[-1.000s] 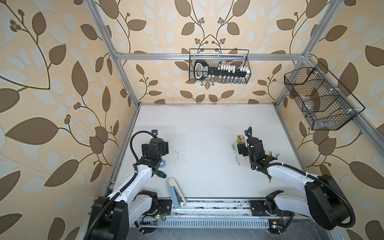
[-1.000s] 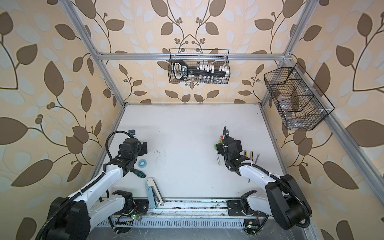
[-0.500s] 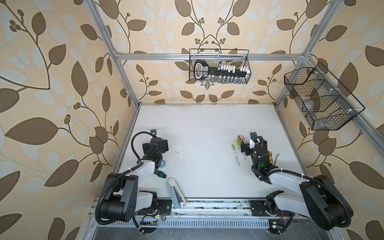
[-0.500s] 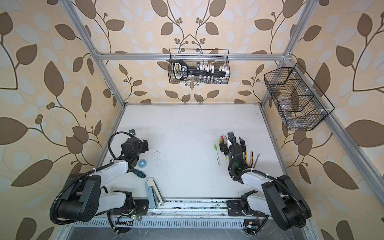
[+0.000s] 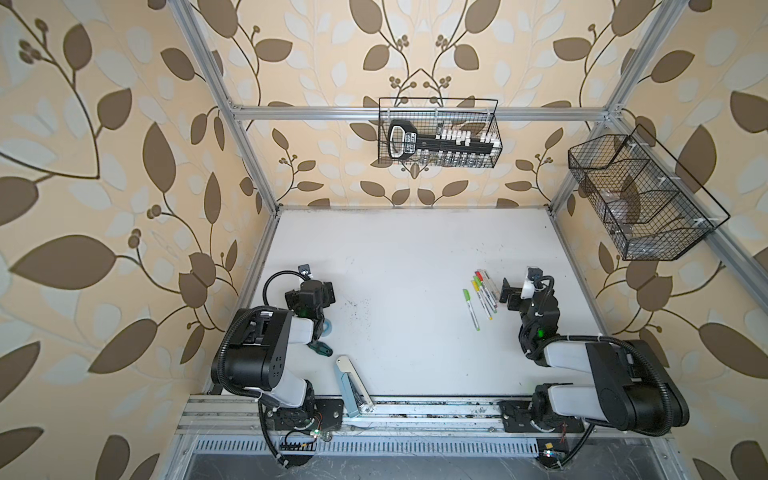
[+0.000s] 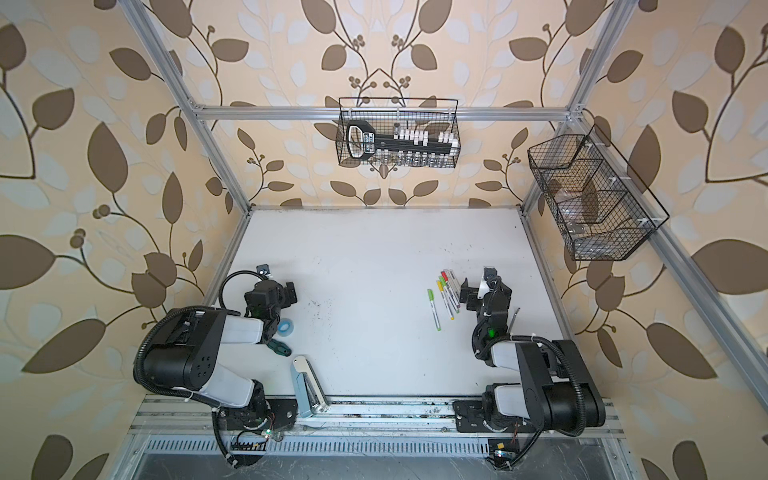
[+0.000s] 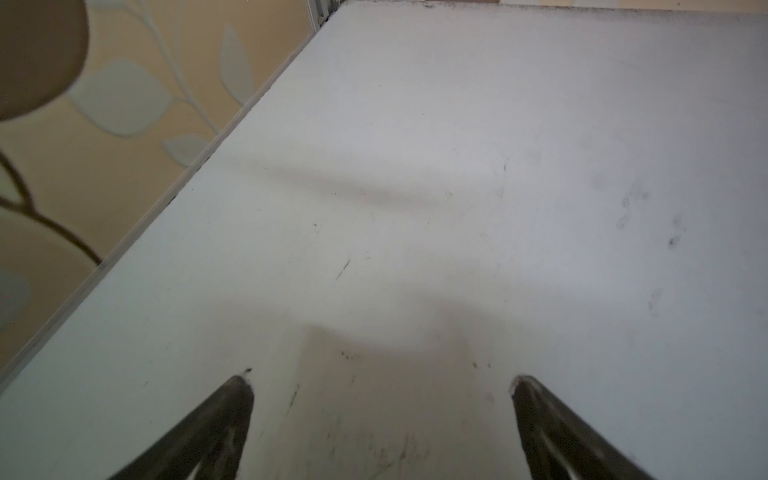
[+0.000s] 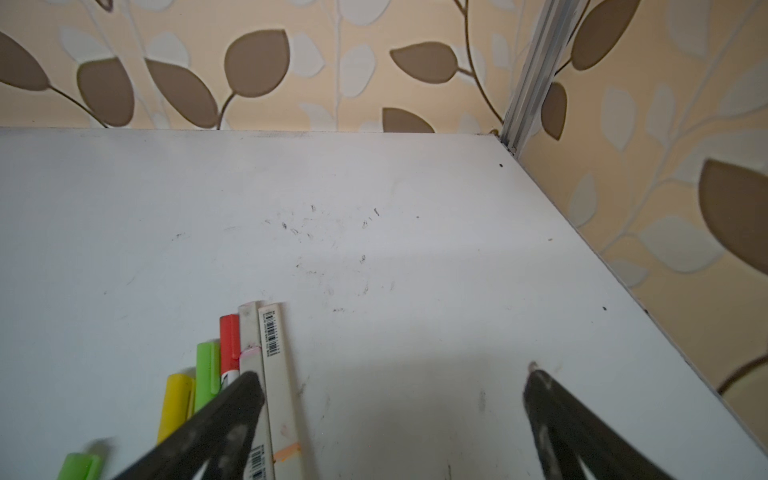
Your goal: Insert the pens into the pen caps
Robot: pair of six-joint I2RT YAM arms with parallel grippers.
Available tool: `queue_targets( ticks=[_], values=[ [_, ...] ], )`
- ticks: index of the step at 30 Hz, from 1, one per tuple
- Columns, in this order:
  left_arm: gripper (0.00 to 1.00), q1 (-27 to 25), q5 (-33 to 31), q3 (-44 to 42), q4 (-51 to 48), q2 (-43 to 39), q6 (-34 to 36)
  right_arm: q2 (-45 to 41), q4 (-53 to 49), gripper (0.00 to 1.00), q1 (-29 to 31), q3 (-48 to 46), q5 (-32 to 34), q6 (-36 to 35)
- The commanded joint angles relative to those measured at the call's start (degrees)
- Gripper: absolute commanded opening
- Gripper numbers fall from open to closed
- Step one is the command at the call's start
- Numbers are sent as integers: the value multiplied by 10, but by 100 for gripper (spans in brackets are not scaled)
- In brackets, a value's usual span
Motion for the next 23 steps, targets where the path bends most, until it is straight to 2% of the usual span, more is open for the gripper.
queue_targets(
  ticks=[1,23],
  values=[
    [99,5,10,16,27,-17,-9,-4,21,100,3,2,-15,11],
    [99,4,10,17,19,-20,-11,-2,18,100,3,6,-20,9]
  ],
)
